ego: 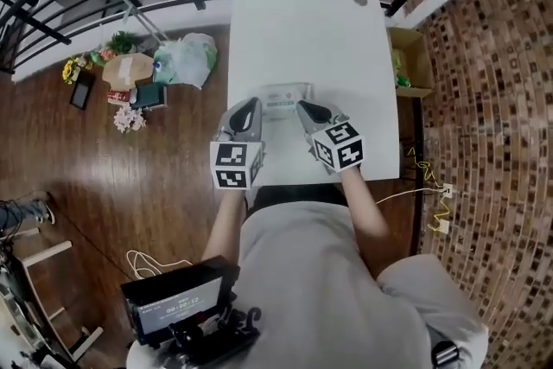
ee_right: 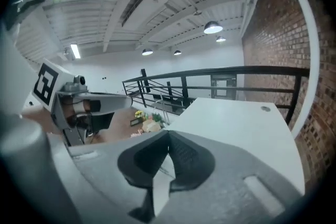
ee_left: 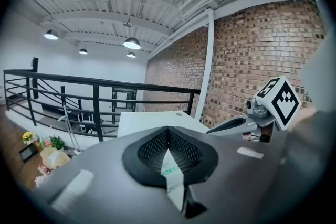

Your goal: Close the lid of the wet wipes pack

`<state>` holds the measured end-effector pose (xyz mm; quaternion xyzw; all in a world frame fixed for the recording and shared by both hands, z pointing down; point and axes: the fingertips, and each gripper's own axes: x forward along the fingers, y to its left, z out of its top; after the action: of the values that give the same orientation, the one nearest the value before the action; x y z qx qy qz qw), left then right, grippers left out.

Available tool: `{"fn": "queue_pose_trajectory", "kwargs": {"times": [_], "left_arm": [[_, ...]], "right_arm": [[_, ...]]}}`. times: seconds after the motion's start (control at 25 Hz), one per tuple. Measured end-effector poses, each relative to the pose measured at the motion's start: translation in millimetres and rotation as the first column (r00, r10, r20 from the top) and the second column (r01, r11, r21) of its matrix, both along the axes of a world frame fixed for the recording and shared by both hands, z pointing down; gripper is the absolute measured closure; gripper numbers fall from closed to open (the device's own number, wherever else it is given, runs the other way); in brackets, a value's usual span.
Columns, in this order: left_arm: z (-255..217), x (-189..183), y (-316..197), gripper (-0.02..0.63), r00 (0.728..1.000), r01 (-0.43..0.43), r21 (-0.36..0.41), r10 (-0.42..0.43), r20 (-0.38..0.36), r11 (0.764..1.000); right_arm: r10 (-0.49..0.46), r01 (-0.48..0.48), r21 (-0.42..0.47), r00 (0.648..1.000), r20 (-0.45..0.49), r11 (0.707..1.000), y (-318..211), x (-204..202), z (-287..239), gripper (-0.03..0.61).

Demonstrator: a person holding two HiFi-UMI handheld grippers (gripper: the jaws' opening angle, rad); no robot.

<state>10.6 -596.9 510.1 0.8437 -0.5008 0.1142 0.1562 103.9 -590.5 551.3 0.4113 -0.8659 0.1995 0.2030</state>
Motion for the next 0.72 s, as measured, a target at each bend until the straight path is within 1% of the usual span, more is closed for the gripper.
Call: {"fn": "queue_pose_trajectory", "kwargs": {"times": [0.08,0.16,0.24,0.32,0.4,0.48,0.56,0.64,0.72], "left_arm": [[-12.3,8.7,17.1,0.598,1.000,0.008,0.027,-0.008,0.000,1.000],[-25.8,21.9,38.6,0.598,1.000,0.006,0.070,-0.006,0.009,0.998],[-31.9,32.8,71.9,0.598,1.000,0.006,0.104,-0.009,0.029,0.995],[-28.0,39.4,115.2,0.598,0.999,0.016,0.110,-0.021,0.044,0.994],[-30.4,44.1,146.7,0.598,0.998,0.046,0.110,-0.051,0.039,0.993],[-46.4,45.5,171.0,0.598,0.995,0.082,0.127,-0.088,0.046,0.989],[-69.8,44.7,200.9,0.598,0.991,0.097,0.160,-0.110,0.070,0.982],[-92.9,43.3,230.2,0.598,0.990,0.099,0.184,-0.115,0.081,0.978],[-104.1,35.7,252.6,0.598,0.989,0.117,0.192,-0.132,0.070,0.974]], "right_arm": [[0.001,-0.003,0.030,0.998,0.056,1.000,8.7,-1.9,-20.5,0.586],[-0.021,0.014,0.084,0.996,0.092,0.996,22.9,-4.5,-41.2,0.586],[-0.054,0.037,0.133,0.990,0.127,0.990,57.5,-8.4,-53.2,0.586],[-0.064,0.036,0.163,0.984,0.169,0.986,109.1,-6.6,-52.0,0.586],[-0.029,-0.007,0.168,0.977,0.211,0.986,148.7,9.1,-44.1,0.586],[0.027,-0.060,0.121,0.966,0.257,0.991,175.3,31.1,-33.4,0.586],[0.058,-0.082,0.074,0.959,0.278,0.994,197.7,46.3,-33.1,0.586],[0.042,-0.072,0.093,0.957,0.287,0.993,216.4,49.4,-57.1,0.586],[0.003,-0.052,0.165,0.959,0.283,0.985,235.6,41.7,-92.5,0.588]]}}
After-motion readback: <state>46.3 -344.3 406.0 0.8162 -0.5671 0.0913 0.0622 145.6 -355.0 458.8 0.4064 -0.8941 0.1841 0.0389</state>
